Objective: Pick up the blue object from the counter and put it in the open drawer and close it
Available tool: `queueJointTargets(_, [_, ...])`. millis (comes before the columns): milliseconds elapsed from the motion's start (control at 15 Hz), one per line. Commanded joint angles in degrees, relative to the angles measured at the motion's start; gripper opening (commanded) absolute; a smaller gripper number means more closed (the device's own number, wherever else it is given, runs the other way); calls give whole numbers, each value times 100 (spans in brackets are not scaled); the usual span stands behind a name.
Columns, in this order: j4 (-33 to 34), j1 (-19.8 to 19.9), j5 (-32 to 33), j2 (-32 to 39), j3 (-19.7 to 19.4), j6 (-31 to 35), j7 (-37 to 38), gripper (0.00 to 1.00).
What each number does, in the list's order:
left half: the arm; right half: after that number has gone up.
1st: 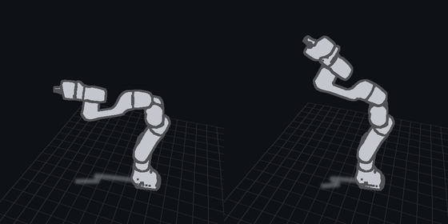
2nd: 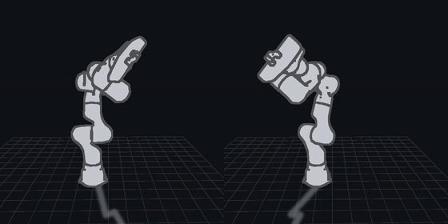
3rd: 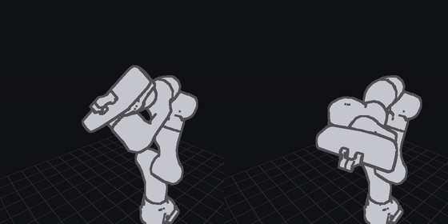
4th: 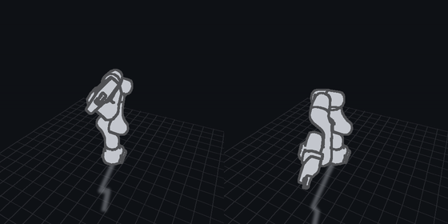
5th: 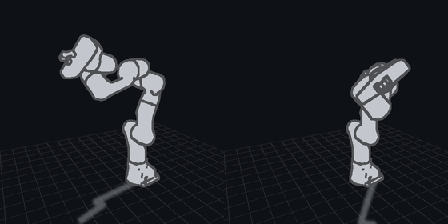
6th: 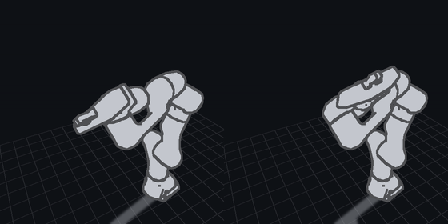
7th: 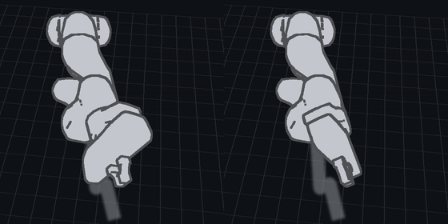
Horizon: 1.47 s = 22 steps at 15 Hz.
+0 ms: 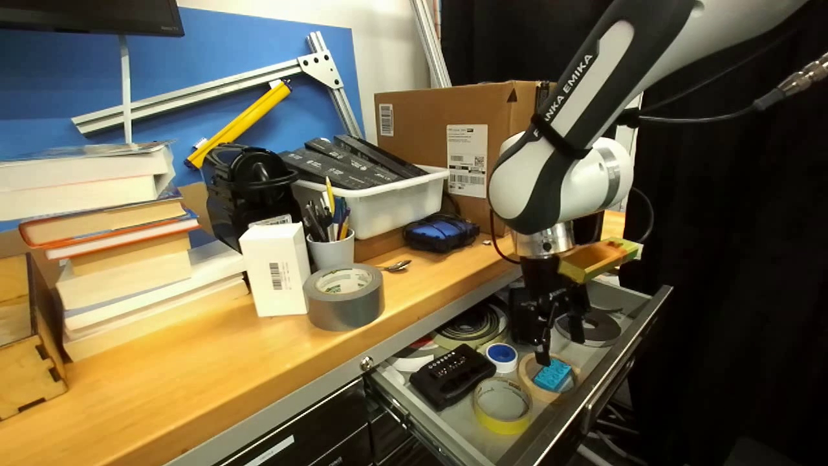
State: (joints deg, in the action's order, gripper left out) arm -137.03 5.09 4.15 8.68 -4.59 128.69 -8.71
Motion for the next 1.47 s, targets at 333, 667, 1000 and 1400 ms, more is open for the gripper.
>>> queueJointTargets(333, [-776,508,61,-903,-490,-302,-532,99])
queueJointTargets(667, [-925,628,370,-1423,-651,-767,-331,100])
queueJointTargets(1000, [-938,594,1621,-1011,-584,-1815,24,100])
queueJointTargets(1400, [-1254,428,1600,-236,-460,-516,765,100])
